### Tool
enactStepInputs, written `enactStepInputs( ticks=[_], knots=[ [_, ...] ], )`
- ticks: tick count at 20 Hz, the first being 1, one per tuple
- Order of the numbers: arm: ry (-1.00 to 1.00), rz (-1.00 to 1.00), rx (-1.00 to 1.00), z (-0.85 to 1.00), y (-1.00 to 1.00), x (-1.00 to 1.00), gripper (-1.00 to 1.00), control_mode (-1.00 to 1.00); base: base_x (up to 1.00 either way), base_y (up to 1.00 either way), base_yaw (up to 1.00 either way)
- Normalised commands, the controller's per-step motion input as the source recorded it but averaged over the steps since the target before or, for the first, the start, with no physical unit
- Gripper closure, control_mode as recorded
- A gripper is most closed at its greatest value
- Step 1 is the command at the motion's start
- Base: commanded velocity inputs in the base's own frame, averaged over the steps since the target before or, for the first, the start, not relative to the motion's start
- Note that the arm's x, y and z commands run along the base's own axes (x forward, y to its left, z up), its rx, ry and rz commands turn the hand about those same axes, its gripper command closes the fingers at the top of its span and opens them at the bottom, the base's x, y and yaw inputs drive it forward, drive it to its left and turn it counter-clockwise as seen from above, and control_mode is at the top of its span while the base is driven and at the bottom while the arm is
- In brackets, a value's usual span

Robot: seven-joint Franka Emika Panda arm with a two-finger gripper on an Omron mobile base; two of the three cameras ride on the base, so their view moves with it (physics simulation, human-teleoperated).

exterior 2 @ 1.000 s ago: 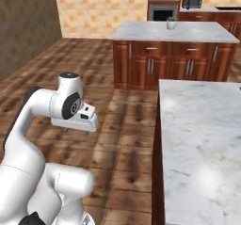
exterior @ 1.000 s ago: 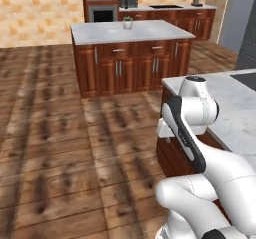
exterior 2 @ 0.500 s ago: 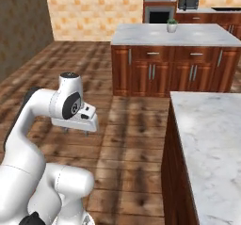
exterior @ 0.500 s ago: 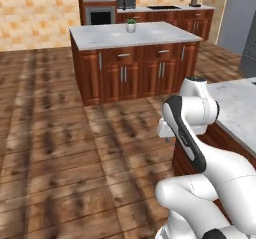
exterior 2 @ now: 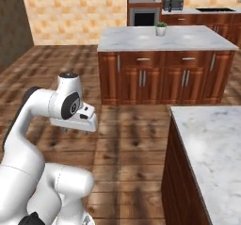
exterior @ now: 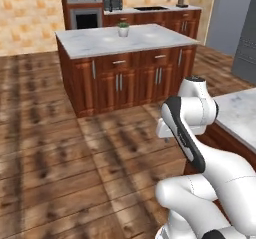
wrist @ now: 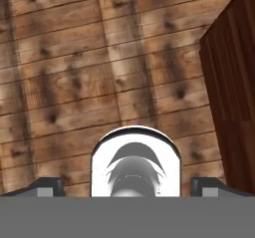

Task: There is a wine glass and glass cup on the dining counter. Place the wine bottle next to the wine glass and the juice bottle next to the glass cup.

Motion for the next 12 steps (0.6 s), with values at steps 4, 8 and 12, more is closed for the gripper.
enactStepInputs(
  ticks=[4,8,12],
  knots=[
    [0.0,0.0,0.0,0.0,0.0,0.0,-1.0,1.0,0.8,0.39,-0.27],
    [0.0,0.0,0.0,0.0,0.0,0.0,-1.0,1.0,0.8,0.39,-0.27],
    [0.0,0.0,0.0,0.0,0.0,0.0,-1.0,1.0,0.8,0.39,-0.27]
  ],
)
